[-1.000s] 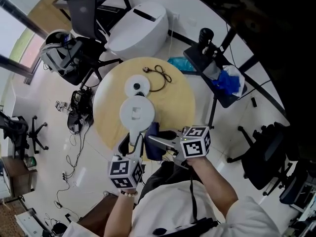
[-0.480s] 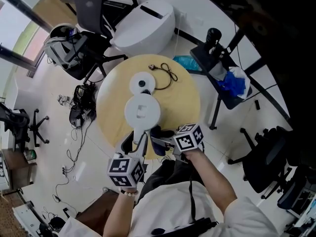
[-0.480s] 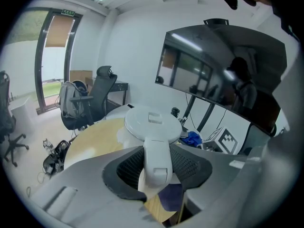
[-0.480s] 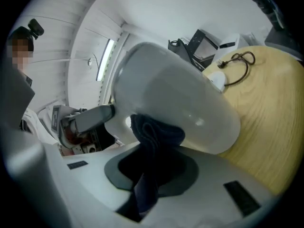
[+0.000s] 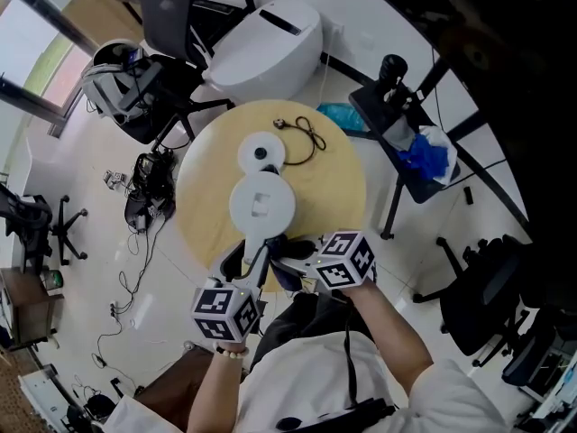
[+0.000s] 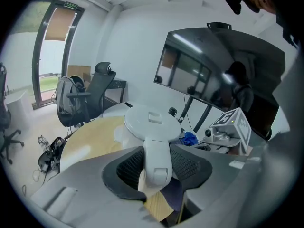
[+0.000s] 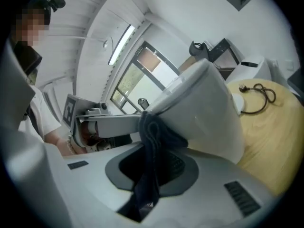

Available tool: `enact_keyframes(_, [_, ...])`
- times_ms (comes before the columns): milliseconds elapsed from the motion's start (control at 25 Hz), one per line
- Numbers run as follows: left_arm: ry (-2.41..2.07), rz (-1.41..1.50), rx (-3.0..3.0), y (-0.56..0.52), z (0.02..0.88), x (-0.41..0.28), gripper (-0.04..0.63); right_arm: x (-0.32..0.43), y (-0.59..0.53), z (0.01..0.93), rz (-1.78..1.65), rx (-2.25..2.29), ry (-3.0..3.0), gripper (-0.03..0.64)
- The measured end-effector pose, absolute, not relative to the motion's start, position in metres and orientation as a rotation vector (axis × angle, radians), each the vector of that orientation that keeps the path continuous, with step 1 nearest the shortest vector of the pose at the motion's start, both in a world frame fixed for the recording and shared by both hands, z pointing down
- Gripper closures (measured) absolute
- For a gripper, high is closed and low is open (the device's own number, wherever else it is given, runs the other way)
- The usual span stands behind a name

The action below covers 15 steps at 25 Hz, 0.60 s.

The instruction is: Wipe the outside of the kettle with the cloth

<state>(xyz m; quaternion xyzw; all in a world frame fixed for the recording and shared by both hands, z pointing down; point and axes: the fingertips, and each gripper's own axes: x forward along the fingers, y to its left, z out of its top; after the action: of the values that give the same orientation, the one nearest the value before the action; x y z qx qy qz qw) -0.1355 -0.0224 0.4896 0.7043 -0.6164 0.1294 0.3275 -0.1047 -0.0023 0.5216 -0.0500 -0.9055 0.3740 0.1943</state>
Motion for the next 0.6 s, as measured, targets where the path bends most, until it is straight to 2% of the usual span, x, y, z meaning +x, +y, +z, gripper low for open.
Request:
enact_keyframes(440, [-1.609,0.371,1.845,-0.022,0.489,-0.135,0.414,-0.099,-0.008,0.677,1.231,0.030,-2.172,0.549])
enact_keyframes(600, [-1.608,0.377,1.843,-0.021,0.494,-0.132,0.414,-0.094,-0.010,0.704,1.214,0.047,-2.107,0.549])
